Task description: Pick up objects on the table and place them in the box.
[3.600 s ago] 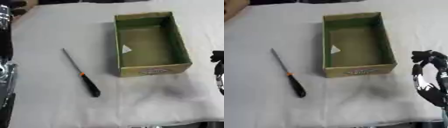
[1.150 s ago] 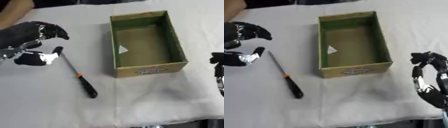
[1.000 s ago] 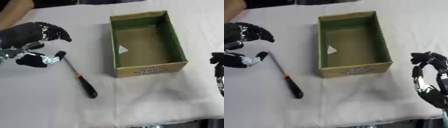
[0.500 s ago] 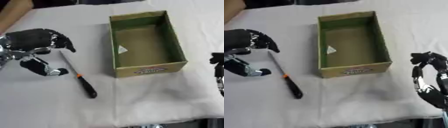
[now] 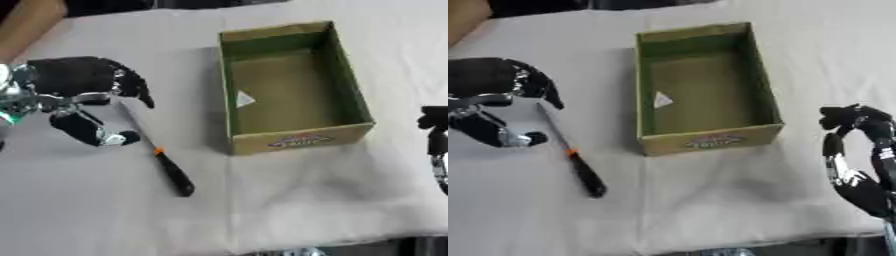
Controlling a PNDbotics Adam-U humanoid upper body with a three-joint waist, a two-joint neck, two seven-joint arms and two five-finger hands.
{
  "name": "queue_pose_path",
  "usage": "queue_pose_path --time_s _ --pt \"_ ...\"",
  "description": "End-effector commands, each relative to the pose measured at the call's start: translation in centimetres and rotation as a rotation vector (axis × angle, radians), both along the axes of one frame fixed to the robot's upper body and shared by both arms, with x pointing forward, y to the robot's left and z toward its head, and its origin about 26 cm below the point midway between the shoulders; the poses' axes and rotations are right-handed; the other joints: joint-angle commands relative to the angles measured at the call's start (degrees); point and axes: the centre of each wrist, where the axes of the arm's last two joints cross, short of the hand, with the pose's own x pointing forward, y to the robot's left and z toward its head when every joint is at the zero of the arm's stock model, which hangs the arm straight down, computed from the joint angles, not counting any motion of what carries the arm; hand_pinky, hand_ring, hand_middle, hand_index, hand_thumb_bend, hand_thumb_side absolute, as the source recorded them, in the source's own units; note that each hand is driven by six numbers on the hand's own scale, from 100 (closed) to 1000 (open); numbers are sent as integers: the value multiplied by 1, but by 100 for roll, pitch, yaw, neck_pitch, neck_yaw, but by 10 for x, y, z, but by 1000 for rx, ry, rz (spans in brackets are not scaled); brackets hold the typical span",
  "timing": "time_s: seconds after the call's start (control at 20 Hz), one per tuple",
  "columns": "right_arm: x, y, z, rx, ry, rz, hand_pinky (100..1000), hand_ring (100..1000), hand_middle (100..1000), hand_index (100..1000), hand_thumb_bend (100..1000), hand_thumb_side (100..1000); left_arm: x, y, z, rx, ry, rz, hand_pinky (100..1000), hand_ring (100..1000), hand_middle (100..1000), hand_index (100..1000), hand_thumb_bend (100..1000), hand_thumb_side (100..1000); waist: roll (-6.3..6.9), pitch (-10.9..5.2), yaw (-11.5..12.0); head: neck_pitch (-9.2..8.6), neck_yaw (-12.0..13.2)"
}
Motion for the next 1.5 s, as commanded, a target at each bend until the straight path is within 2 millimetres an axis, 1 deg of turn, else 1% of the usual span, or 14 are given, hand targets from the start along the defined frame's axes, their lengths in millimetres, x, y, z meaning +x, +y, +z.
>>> queue_pose_path --time_s 0.05,0.3,0.55,0.9,1.25,1.3,1.35,1.5 --pt "-1 0 8 -17 -19 11 421 561 575 782 100 753 3 -2 11 26 -19 -16 763 773 675 788 446 448 2 -112 -7 2 30" --pt "-1 -1 8 -19 -19 12 421 560 574 782 100 753 8 -10 11 94 -6 -58 764 776 670 783 458 465 20 -117 -26 2 39" --pt "-1 0 8 -20 -18 12 421 560 574 783 100 752 8 -14 6 124 6 -89 764 777 668 781 456 471 31 -117 -39 2 30" --pt "-1 -1 8 -19 -18 12 421 561 574 783 100 752 8 -13 -1 148 24 -97 764 777 664 779 459 478 34 -121 -44 -1 20" --pt "-1 0 9 -20 -19 12 421 561 574 783 100 752 7 -7 -5 165 30 -84 763 777 659 775 460 477 31 -114 -41 -89 -1" --pt "-1 0 9 -20 -19 12 421 561 574 783 100 755 7 -6 -6 167 30 -82 763 777 659 775 484 463 31 -113 -41 -92 -1" --pt "-1 -1 9 -20 -20 13 421 561 574 783 100 752 7 -5 -8 169 35 -80 763 777 659 775 458 486 30 -112 -39 -93 -1" --pt "-1 -1 9 -20 -20 12 422 561 574 783 100 753 8 -5 -14 172 49 -81 762 775 658 776 444 493 26 -109 -37 -96 -2"
